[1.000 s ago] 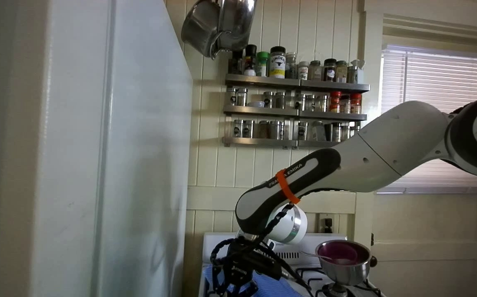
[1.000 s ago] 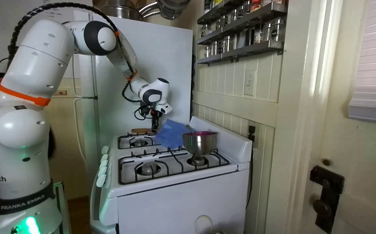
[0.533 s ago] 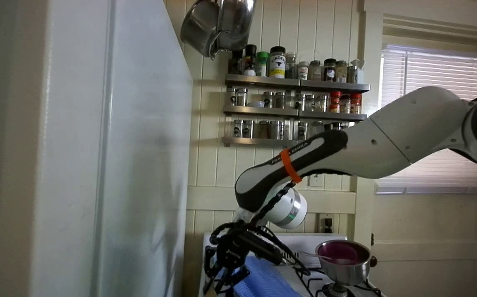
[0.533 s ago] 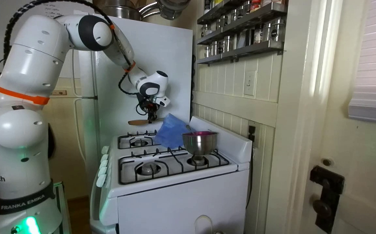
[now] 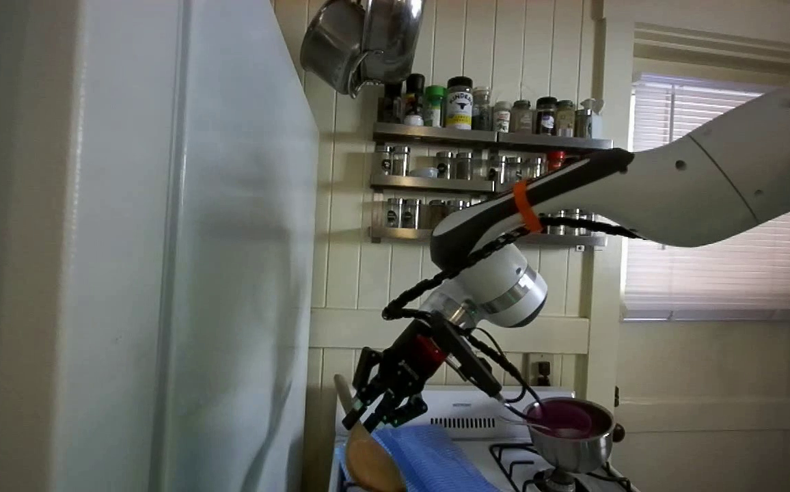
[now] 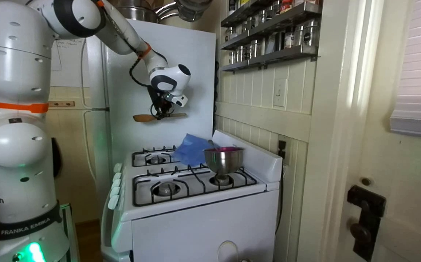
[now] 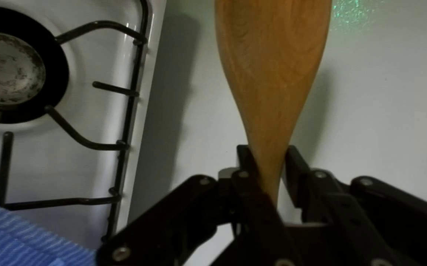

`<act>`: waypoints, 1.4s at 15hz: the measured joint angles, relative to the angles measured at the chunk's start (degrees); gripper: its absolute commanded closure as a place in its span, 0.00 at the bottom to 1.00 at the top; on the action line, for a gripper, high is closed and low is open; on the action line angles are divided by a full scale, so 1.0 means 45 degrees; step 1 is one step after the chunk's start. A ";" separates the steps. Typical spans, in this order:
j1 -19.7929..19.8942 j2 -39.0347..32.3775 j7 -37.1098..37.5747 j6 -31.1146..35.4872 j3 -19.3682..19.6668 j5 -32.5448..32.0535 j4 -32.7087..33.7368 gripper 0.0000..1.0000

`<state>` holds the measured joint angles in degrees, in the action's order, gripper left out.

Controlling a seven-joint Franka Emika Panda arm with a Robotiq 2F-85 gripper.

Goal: Put the wooden spatula on the pot

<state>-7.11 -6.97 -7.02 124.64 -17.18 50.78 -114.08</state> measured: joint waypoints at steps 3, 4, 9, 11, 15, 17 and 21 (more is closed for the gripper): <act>0.0001 0.1359 0.0643 0.0158 0.0800 -0.0759 -0.1415 0.94; 0.0010 0.1860 0.1052 0.0159 0.1049 -0.1455 -0.1859 0.94; 0.0209 0.4855 0.4108 -0.2551 0.1749 -0.6224 -0.2300 0.94; 0.0248 0.5766 0.5096 -0.4738 0.1775 -0.7689 -0.1622 0.94; 0.0499 0.6084 0.6404 -0.8367 0.1688 -1.0025 0.0376 0.94; 0.0840 0.5974 0.6572 -0.9497 0.1723 -1.1183 0.0961 0.75; 0.1425 0.5844 0.6623 -0.9969 0.1944 -1.2343 0.1063 0.94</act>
<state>-0.70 19.33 22.78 79.78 -8.43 -4.76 -109.30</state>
